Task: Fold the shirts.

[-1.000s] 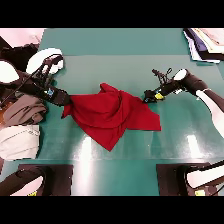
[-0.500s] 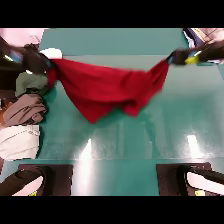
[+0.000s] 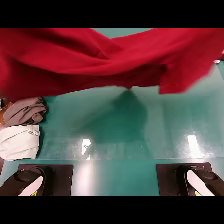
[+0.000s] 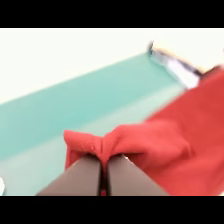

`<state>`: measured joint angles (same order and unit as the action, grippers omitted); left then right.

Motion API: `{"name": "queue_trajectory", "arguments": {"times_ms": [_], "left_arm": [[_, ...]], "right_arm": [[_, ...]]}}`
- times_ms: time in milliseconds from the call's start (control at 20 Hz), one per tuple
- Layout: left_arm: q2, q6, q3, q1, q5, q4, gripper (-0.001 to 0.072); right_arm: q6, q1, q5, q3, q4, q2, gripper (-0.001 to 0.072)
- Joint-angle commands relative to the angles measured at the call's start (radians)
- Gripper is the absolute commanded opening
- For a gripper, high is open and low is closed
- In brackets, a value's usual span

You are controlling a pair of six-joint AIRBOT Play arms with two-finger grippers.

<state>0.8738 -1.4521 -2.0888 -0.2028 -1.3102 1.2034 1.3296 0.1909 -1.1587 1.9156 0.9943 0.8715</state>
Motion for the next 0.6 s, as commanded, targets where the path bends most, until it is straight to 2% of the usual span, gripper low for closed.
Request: {"name": "queue_trajectory", "arguments": {"times_ms": [0, 100, 250, 400, 550], "left_arm": [[-0.056, -0.018, -0.026, 0.000, 0.098, -0.103, 0.0021], [-0.047, -0.016, -0.020, 0.000, 0.087, -0.090, 0.0021], [-0.022, -0.062, 0.113, 0.000, 0.025, 0.074, 0.0021], [0.055, -0.068, 0.317, 0.000, -0.055, 0.129, 0.0021], [0.179, -0.067, 0.529, 0.000, -0.023, 0.122, 0.0022]], "right_arm": [[0.010, 0.130, 0.017, 0.061, 0.001, -0.076, 0.0014], [0.058, 0.226, -0.030, 0.114, -0.005, -0.048, 0.0013], [0.132, 0.274, -0.180, 0.191, -0.056, 0.069, 0.0013], [0.178, 0.183, -0.304, 0.092, -0.104, 0.196, 0.0013], [0.180, 0.009, -0.316, -0.093, 0.033, 0.323, 0.0013]]}}
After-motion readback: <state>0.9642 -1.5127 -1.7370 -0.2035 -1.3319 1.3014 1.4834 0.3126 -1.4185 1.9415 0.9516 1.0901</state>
